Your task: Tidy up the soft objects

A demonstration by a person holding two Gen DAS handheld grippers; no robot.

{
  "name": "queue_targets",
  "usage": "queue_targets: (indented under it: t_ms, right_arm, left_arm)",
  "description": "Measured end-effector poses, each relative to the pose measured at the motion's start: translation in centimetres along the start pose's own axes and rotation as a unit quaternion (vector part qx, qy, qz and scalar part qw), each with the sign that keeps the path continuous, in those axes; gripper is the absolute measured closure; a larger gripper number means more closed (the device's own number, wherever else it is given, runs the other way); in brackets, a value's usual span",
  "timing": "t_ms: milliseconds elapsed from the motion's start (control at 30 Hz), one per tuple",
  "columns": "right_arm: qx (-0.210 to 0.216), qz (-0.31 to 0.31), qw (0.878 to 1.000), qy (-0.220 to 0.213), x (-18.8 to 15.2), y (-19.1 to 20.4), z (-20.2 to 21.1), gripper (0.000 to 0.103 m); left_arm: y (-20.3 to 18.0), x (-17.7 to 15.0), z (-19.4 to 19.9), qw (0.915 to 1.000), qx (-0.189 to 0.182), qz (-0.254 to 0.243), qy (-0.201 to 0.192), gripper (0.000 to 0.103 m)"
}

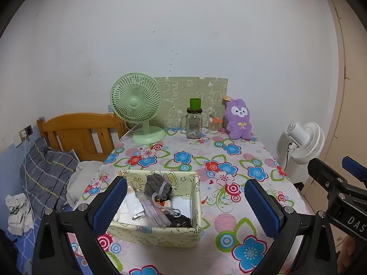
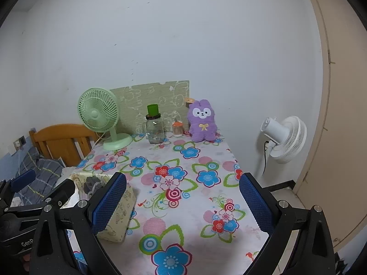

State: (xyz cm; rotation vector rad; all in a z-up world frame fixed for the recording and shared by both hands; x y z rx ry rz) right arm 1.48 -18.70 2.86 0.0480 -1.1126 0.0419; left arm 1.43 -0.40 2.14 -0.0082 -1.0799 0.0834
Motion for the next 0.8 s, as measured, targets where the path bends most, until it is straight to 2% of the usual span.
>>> queue_targets:
  t_ms: [800]
  right_arm:
    - [0.0,0.0,1.0,0.0,-0.01,0.03,-0.03,0.003]
  left_arm:
    - [-0.1,-0.06,-0.2,1.0,-0.002,0.0,0.001,0.0]
Point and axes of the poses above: each gripper's, at about its wrist camera, not at the fingertips, and z roughly against the way its jaws point, y to its left, x to its top, the point moved 1 cm from there along -z, roughly the way its jaws point, and after that the axes turned 3 degrees about z, right-handed, at the moved point
